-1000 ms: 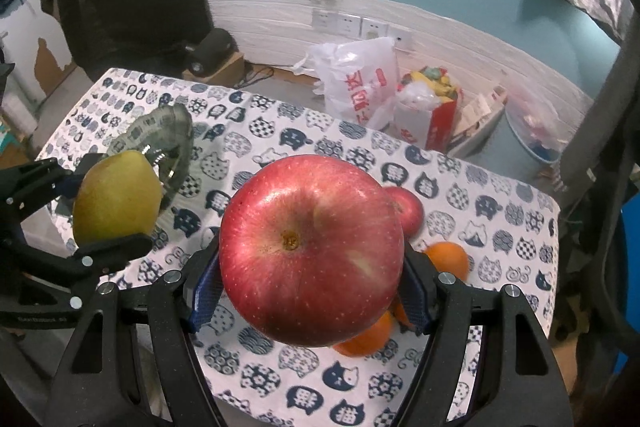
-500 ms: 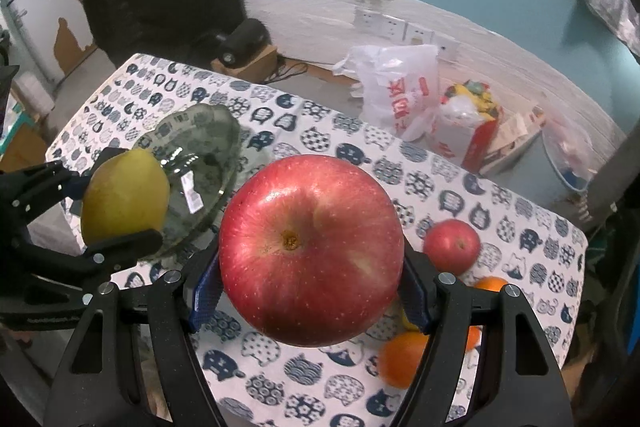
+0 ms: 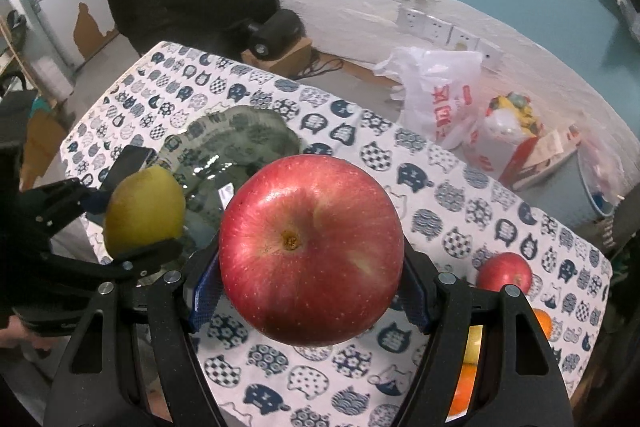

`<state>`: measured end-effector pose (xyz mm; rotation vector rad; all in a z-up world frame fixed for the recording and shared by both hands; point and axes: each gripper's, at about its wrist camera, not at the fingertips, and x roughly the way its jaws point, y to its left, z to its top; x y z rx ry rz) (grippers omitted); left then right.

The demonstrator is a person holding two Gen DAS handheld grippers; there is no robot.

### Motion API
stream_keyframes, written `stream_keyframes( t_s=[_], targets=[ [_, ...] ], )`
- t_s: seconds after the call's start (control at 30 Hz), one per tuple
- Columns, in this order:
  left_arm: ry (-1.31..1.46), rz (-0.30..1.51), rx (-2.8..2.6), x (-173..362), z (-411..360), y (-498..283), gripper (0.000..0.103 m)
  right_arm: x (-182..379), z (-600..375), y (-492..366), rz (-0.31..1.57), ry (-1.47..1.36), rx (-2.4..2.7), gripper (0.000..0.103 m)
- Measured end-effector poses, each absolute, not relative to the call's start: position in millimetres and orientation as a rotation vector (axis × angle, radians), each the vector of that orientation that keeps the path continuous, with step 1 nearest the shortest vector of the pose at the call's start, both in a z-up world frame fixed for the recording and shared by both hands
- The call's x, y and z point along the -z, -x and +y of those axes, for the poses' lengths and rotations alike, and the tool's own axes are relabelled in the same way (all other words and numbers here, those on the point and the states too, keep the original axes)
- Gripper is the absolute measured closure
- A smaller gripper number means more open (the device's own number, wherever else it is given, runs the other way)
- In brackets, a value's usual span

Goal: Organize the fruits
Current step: 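Lift the pear with left tool toward the glass bowl while right tool carries the apple, then lower the pear into the glass bowl and open left tool while right tool brings the apple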

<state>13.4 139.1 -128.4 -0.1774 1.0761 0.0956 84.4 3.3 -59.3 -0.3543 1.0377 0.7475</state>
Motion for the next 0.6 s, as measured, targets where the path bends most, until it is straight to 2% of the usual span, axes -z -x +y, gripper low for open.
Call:
stream_keyframes(
  t_s=[0.6],
  targets=[
    [0.264,1.194,-0.143,183.6,173.8,-7.6,0.035,93.2,60.1,-75.7,1.096,0.396,-0.838,0.029]
  ],
)
